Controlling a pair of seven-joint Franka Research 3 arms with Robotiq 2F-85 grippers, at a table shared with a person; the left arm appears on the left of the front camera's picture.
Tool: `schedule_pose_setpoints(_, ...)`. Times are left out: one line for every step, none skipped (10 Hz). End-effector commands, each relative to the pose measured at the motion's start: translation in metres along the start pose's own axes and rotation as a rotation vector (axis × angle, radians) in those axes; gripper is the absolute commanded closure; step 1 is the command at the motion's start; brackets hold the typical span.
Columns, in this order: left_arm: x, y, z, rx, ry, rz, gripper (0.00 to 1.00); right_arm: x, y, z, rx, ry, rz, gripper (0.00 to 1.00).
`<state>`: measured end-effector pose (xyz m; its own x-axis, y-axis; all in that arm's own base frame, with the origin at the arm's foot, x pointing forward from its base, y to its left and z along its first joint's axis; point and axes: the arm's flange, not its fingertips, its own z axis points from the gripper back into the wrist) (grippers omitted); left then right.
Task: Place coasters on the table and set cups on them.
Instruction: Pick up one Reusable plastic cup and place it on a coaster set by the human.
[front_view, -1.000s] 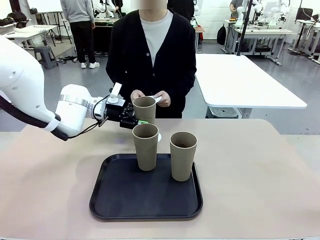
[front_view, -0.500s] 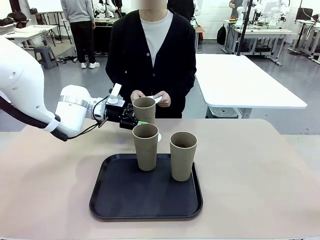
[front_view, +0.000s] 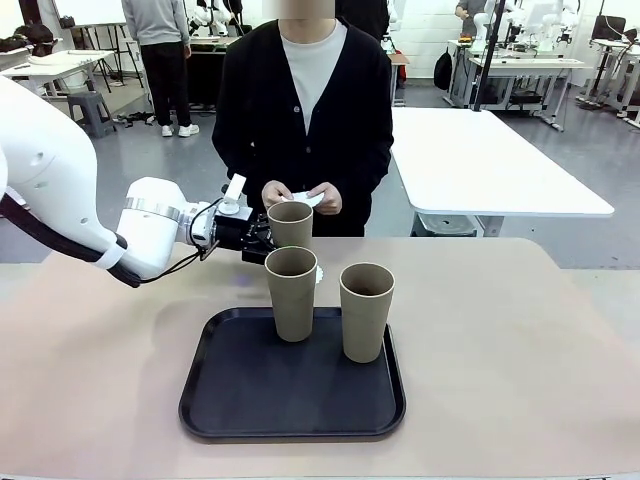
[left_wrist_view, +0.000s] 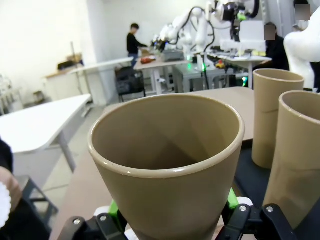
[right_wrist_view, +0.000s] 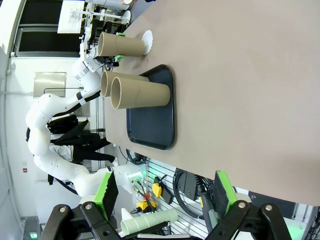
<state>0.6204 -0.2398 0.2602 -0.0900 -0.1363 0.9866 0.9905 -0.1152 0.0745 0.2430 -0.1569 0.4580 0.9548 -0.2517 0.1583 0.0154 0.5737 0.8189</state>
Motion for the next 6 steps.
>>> schedule_pose_setpoints(-0.002, 0.015, -0.010, -0.021, 0.004, -0.022, 0.13, 0.001, -0.001, 0.000, 0.024, -0.003, 0.014, 0.00)
schedule_pose_setpoints(-0.003, 0.017, -0.012, -0.017, 0.009, -0.028, 0.13, 0.001, -0.001, 0.000, 0.024, -0.003, 0.014, 0.00)
schedule_pose_setpoints(-0.001, 0.021, -0.014, -0.015, 0.013, -0.035, 0.13, 0.001, -0.001, 0.000, 0.024, -0.003, 0.014, 0.00)
schedule_pose_setpoints(-0.001, 0.023, -0.014, -0.012, 0.017, -0.037, 0.13, 0.001, -0.001, 0.000, 0.024, -0.003, 0.014, 0.00)
schedule_pose_setpoints(-0.002, 0.024, -0.014, -0.010, 0.021, -0.038, 0.13, 0.001, -0.001, 0.000, 0.024, -0.003, 0.014, 0.00)
schedule_pose_setpoints(-0.003, 0.026, -0.014, -0.009, 0.023, -0.035, 0.13, 0.001, -0.001, 0.000, 0.024, -0.003, 0.014, 0.00)
